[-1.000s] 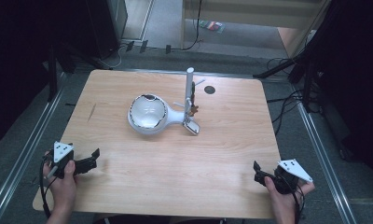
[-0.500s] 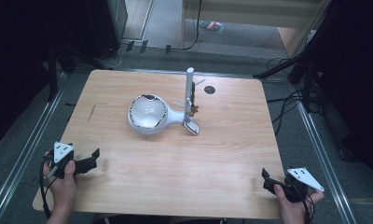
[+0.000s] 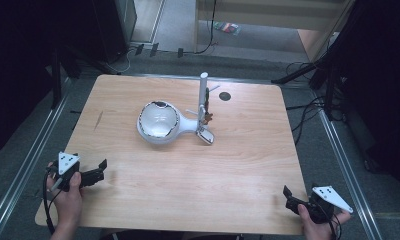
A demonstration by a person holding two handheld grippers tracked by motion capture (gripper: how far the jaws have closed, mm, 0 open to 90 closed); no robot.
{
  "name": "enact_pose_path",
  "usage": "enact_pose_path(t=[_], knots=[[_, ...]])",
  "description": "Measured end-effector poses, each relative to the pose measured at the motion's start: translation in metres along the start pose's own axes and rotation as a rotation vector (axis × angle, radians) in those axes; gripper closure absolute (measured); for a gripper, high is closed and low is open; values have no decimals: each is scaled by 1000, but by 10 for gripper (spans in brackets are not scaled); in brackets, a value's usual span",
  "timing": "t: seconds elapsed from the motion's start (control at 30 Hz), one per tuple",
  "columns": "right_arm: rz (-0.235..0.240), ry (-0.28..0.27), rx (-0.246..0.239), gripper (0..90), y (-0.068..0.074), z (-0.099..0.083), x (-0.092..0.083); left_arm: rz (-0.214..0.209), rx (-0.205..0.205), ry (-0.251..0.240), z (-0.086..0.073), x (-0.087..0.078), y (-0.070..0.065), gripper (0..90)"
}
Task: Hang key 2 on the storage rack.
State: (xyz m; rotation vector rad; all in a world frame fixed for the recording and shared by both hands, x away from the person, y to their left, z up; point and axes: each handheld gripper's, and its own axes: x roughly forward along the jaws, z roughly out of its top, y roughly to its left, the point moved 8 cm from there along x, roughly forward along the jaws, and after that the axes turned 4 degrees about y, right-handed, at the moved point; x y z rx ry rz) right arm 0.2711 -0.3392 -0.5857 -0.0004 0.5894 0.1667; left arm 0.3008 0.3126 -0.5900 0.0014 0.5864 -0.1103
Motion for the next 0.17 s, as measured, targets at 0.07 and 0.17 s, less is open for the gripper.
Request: enact_pose_path(t=[0.07, 0.17], knots=[[2, 2, -4, 0, 0, 0, 0, 1, 2, 1, 0, 0, 0, 0], [6, 6, 5, 0, -1, 0, 1, 2, 4, 2, 0, 0, 0, 0]])
